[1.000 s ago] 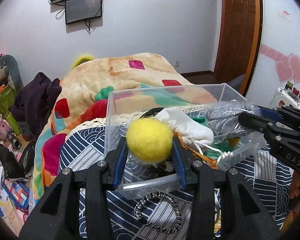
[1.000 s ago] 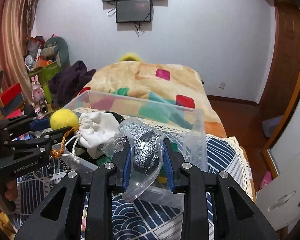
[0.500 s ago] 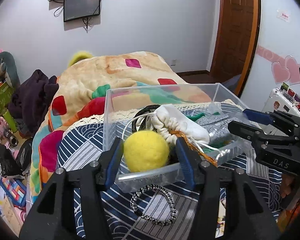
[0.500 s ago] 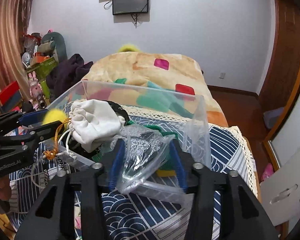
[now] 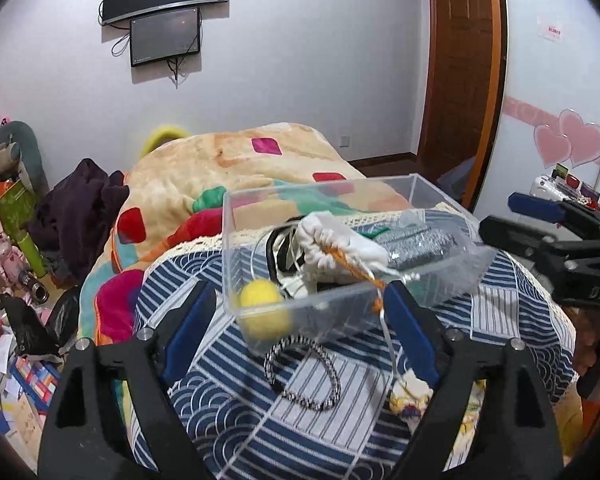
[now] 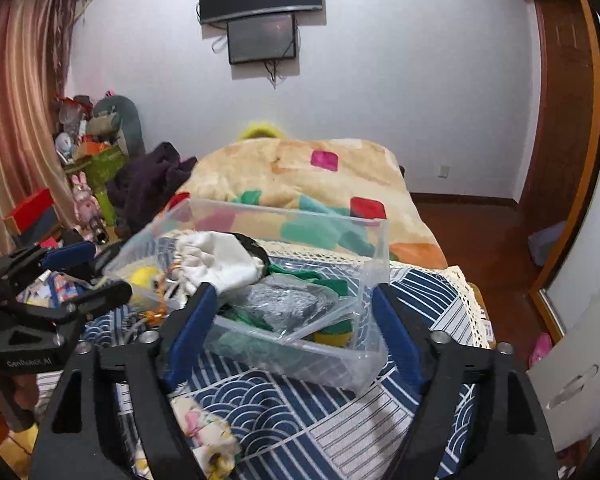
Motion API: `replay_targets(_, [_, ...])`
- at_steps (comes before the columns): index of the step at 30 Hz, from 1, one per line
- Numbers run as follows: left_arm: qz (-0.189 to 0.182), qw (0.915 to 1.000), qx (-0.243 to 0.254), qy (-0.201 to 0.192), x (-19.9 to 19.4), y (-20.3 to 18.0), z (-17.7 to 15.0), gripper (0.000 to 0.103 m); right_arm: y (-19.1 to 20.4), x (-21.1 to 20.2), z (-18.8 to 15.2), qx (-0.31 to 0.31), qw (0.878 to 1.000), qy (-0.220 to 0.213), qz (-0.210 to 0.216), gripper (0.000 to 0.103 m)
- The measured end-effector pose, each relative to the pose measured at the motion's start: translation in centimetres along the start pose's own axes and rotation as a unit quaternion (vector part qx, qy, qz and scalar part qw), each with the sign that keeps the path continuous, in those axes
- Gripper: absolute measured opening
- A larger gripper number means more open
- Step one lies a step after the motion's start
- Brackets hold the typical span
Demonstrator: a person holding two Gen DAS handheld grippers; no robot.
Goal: Organize soft objects
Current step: 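Open both grippers over the clear box, dropping the ball and scrubber in, then grasp the braided hair tie with the left gripper while the right grasps the floral scrunchie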
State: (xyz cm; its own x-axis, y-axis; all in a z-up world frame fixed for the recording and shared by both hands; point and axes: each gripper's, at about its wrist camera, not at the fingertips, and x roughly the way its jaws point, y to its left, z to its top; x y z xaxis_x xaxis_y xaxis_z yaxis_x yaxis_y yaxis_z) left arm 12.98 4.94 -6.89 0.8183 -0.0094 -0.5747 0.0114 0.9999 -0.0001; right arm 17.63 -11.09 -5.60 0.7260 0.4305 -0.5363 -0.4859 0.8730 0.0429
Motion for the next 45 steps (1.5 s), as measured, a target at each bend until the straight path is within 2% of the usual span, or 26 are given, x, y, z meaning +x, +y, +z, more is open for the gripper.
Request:
replay_targets(8, [-0.005, 0.9995, -0.004, 0.030, -0.6, 0.1, -2.7, 0.091, 1.0, -0.4, -2.1, 0.000, 1.000, 0.014, 0.014, 0.084])
replay_targets(18, [-0.019, 0.9961, -0.030, 0.081, 0.5, 0.3, -6.9, 0.091, 3.2, 2.2, -6.1, 0.008, 0.994, 0.092, 0.061, 0.084])
replay_targets(22, [-0.002, 0.9956, -0.034, 0.087, 0.8, 0.4, -7.7, 0.091, 4.0, 3.0, -7.1, 0.006, 0.990, 0.115, 0.082, 0.084])
replay_targets(28, [-0.008, 0.9938, -0.049, 0.100, 1.5, 1.0, -8.2, 0.077, 5.1, 4.0, -8.4, -0.009, 0.983, 0.150, 0.102, 0.084])
replay_targets(32, [-0.017, 0.9940, -0.046, 0.098, 1.7, 0.7, -7.9, 0.072, 6.1, 4.0, -8.5, -0.038, 0.985, 0.146, 0.085, 0.083])
replay_targets(34, [-0.023, 0.9942, -0.040, 0.097, 1.8, 0.3, -7.6, 0.068, 6.3, 3.9, -8.6, -0.051, 0.986, 0.142, 0.075, 0.069])
replay_targets(35, [-0.023, 0.9944, -0.038, 0.096, 1.8, 0.2, -7.5, 0.067, 6.5, 3.8, -8.6, -0.059, 0.985, 0.141, 0.077, 0.066])
replay_targets(37, [-0.024, 0.9947, -0.035, 0.094, 1.9, -0.2, -7.1, 0.067, 6.4, 3.8, -8.5, -0.060, 0.985, 0.139, 0.083, 0.046])
replay_targets(38, [-0.026, 0.9946, -0.034, 0.094, 2.0, -0.2, -7.0, 0.065, 6.3, 3.7, -8.4, -0.059, 0.985, 0.138, 0.085, 0.042])
replay_targets(40, [-0.030, 0.9945, -0.034, 0.094, 2.1, -0.3, -6.7, 0.064, 5.8, 3.8, -8.4, -0.052, 0.986, 0.135, 0.083, 0.026])
replay_targets(45, [-0.024, 0.9955, -0.034, 0.085, 2.3, -0.2, -5.9, 0.064, 3.4, 3.2, -8.0, -0.010, 0.992, 0.115, 0.052, 0.021])
